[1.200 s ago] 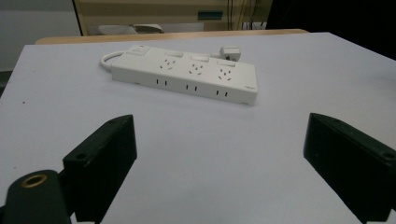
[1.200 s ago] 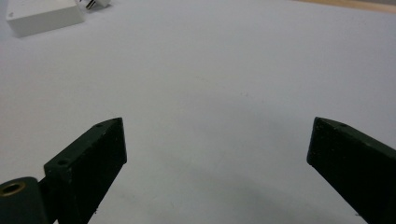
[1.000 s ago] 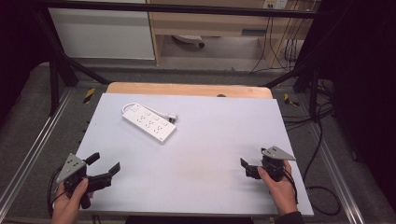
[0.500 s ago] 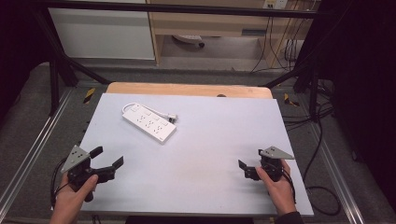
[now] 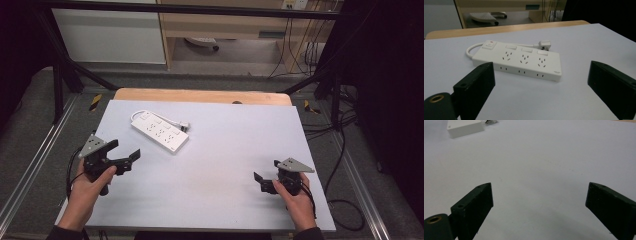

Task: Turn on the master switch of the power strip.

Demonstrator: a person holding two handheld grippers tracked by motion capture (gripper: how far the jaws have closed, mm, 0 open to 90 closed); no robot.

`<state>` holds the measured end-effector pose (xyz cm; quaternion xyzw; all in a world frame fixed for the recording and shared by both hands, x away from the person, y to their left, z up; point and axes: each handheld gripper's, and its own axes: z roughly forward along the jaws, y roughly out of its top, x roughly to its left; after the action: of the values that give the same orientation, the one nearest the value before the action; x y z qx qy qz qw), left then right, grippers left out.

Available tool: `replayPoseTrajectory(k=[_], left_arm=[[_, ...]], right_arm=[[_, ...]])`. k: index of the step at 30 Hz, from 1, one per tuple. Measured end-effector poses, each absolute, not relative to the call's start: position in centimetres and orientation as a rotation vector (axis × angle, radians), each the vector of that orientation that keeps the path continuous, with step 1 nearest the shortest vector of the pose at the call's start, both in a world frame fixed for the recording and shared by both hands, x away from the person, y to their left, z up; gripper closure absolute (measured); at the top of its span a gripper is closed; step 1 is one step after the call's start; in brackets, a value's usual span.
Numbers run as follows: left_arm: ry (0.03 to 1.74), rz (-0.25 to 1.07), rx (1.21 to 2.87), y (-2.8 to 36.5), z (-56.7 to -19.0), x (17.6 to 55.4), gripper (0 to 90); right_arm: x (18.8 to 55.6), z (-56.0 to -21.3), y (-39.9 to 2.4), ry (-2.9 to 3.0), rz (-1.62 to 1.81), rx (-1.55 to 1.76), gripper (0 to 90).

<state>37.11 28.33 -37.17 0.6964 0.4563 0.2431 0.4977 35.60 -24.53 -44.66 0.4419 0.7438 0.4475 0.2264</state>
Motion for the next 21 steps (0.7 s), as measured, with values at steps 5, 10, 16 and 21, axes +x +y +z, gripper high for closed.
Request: replayPoseTrajectory(k=[5,10,16,21], left_arm=[[1.110,0.590,1.686,28.0,-36.9,37.9,7.4],[1.106,0.586,1.689,27.7,-36.5,39.0,8.0],[1.087,0.584,1.666,27.8,-35.6,40.1,7.7],[1.081,0.596,1.630,28.1,-35.1,41.4,7.5]], right_arm=[[35.4,-44.6,-24.5,2.043,1.240,1.224,7.3],[35.4,-44.6,-24.5,2.032,1.236,1.227,5.7],[35.4,-44.6,-24.6,2.022,1.236,1.225,5.2],[35.4,-44.6,-24.6,2.018,1.235,1.221,5.1]])
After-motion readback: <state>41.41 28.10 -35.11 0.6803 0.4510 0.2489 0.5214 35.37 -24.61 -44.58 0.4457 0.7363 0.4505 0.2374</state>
